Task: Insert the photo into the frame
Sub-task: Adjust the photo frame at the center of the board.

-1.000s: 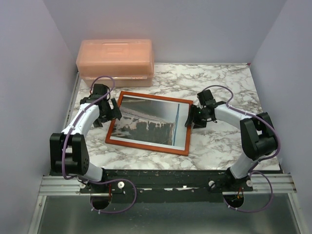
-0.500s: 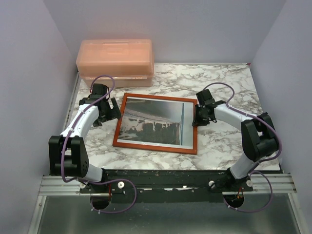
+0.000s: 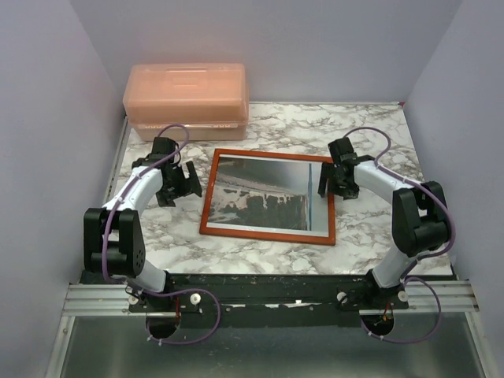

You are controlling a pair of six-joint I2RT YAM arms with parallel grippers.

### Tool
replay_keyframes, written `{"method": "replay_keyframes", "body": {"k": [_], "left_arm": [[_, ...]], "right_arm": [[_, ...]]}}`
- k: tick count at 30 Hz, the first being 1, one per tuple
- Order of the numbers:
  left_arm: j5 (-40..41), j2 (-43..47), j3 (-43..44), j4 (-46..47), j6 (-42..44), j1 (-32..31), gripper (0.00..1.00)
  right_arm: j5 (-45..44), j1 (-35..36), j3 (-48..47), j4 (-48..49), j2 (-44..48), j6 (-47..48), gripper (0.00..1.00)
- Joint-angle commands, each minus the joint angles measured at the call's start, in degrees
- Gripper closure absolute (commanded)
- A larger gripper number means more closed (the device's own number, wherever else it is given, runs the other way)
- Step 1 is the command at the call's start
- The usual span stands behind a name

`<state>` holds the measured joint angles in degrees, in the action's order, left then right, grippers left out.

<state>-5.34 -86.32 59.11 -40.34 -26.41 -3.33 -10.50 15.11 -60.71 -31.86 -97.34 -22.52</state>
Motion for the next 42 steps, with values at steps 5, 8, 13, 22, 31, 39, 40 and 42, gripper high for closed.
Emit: {"method": "replay_keyframes", "body": {"k": [5,8,13,22,31,39,40,42], "left_arm": [[-13.8,-4.7,-1.8,3.5,0.5,-1.1,0.13],[-15.4,-6.2,-1.7,3.1,0.1,-2.1,0.17],[-17.4,-9.5,-0.7,1.4,0.0,-4.0,0.2],[-20.7,-12.6,2.2,-2.6,1.5,-6.9,0.2],[-23.9,-14.1,0.7,-2.3,1.1,-11.0,0.22],[-24.7,-12.5,-1.2,-0.6,-0.5,-13.1,0.22],[-24.7,-12.7,-1.1,-0.5,-0.7,-13.6,0.22],[-25.1,-12.9,-1.1,0.0,-1.2,-14.8,0.22]], "right_arm": [[12.9,-2.8,1.4,0.8,3.0,-3.9,0.1],[18.8,-3.6,3.3,2.6,3.0,-5.6,0.09],[24.9,-5.3,5.4,5.3,2.8,-7.8,0.08],[30.2,-7.4,3.7,6.6,0.0,-7.6,0.08],[30.8,-8.7,0.4,5.8,-3.1,-6.4,0.08],[29.0,-9.8,2.6,3.9,-1.0,-4.4,0.07],[28.7,-10.0,3.2,3.7,-0.5,-4.3,0.07],[28.0,-10.3,4.0,3.6,0.4,-4.0,0.07]]}}
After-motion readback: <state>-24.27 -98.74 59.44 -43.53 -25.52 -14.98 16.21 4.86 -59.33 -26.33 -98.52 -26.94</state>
